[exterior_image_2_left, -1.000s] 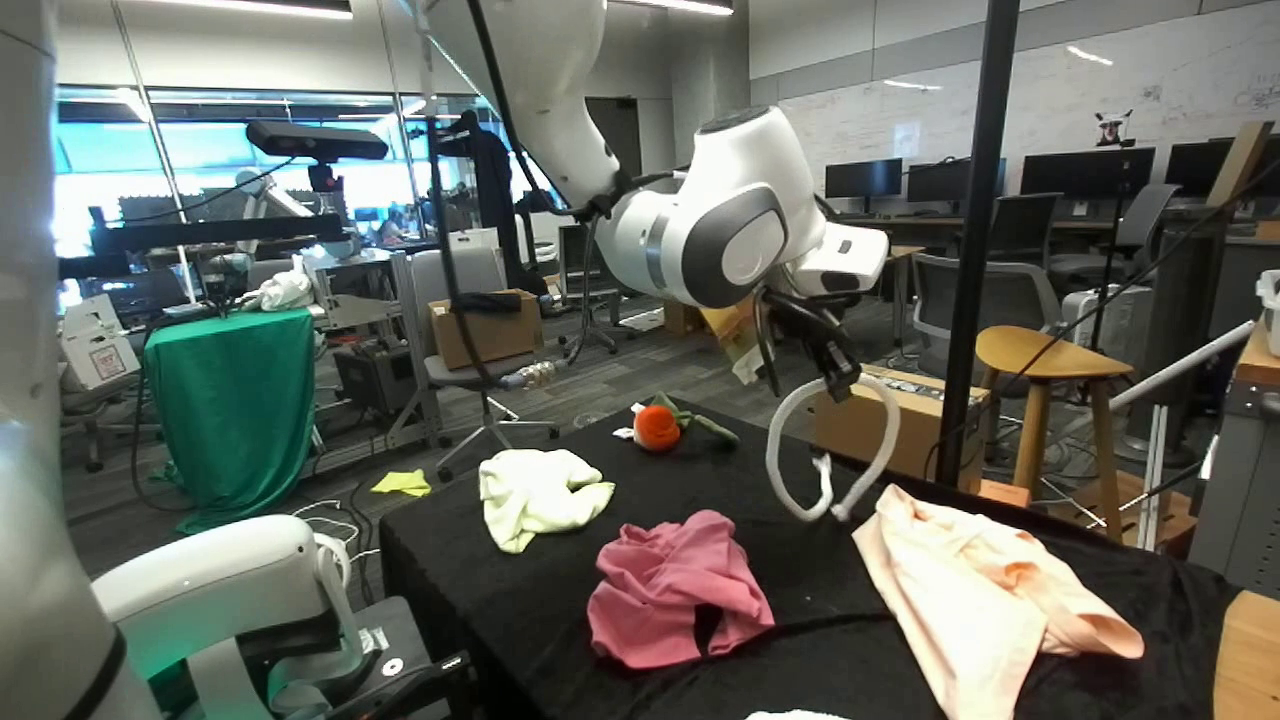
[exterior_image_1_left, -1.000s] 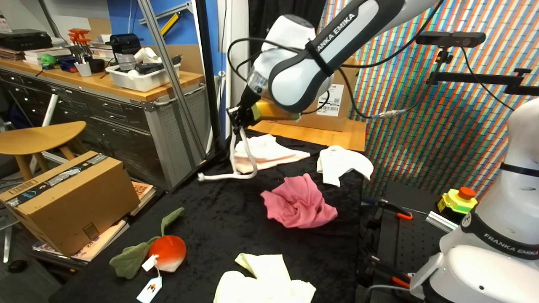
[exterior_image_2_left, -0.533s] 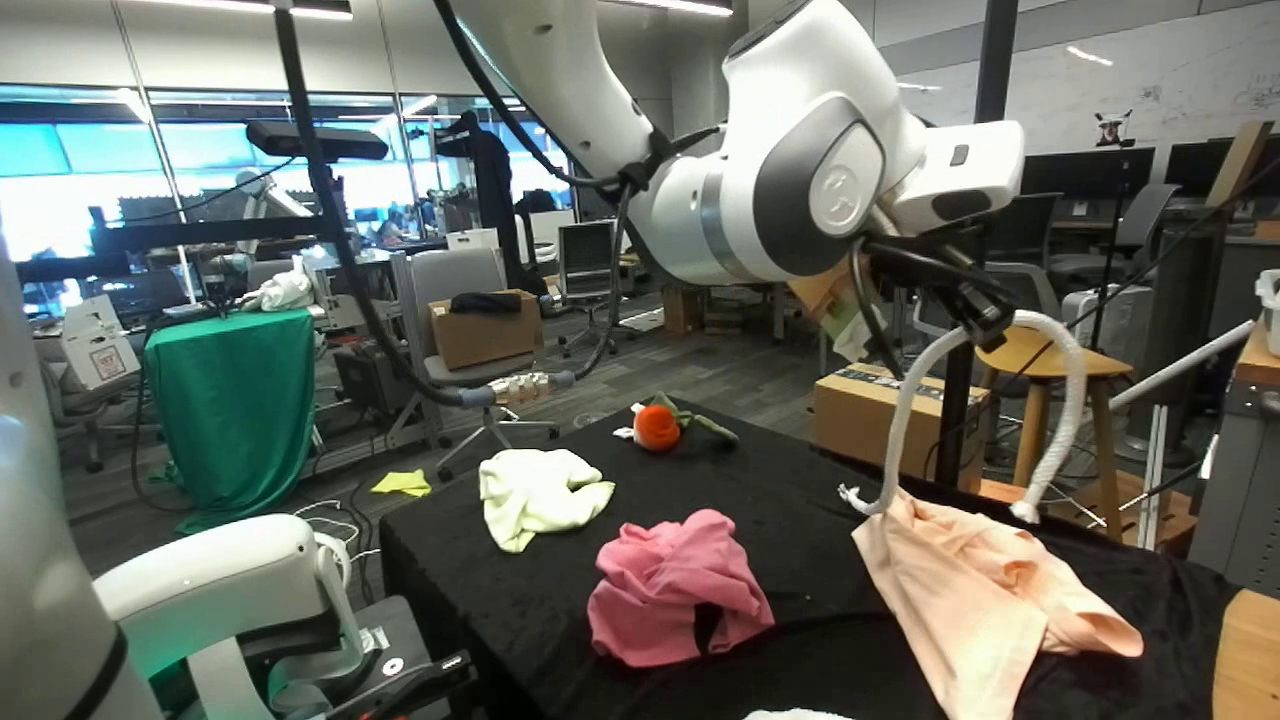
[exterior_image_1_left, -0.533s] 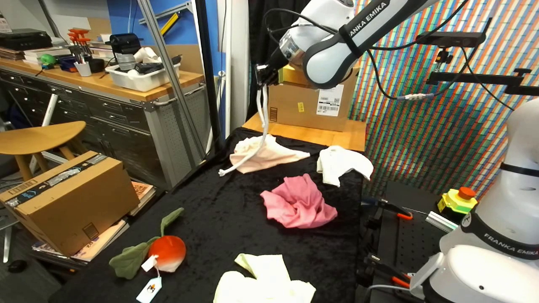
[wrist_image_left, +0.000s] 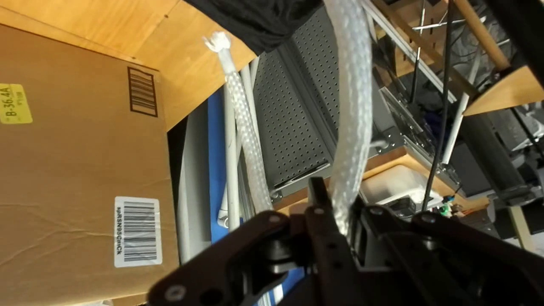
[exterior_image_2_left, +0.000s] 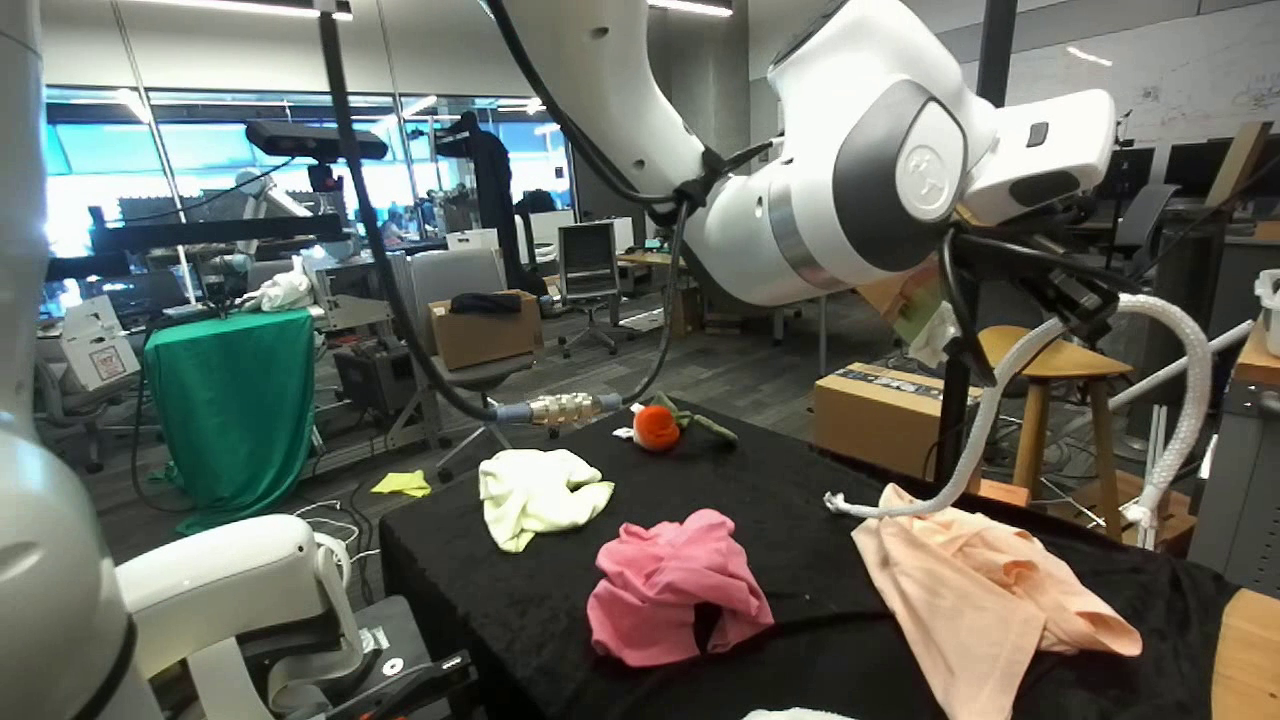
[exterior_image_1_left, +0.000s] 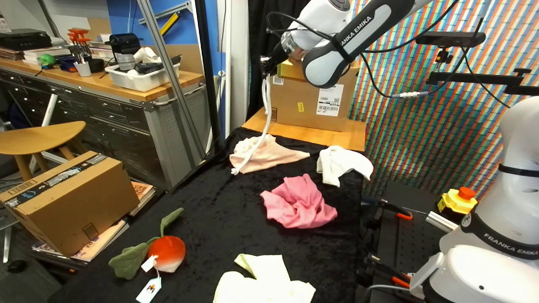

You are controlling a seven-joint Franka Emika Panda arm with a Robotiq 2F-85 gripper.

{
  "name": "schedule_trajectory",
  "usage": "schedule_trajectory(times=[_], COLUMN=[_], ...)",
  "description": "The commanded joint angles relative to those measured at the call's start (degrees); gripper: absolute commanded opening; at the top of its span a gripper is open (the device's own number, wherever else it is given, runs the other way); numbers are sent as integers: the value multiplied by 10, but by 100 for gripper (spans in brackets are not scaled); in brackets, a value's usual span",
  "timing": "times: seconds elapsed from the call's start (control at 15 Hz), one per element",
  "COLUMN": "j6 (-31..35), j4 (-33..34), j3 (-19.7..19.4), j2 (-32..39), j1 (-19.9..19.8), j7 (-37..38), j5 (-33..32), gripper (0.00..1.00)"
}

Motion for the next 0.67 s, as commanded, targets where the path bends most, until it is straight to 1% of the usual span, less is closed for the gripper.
schedule_trajectory(times=[0.0,0.07,0.27,0.33,0.6], j6=[11,5,-6,-11,-30], j4=[16,8,11,14,26], j3=[-32,-21,-20,-25,-40], j2=[51,51,77,85,119], j1=[62,67,91,98,104], j7=[25,18,18,20,30], j5=[-5,-4,0,1,7], gripper=[7,8,8,8,8])
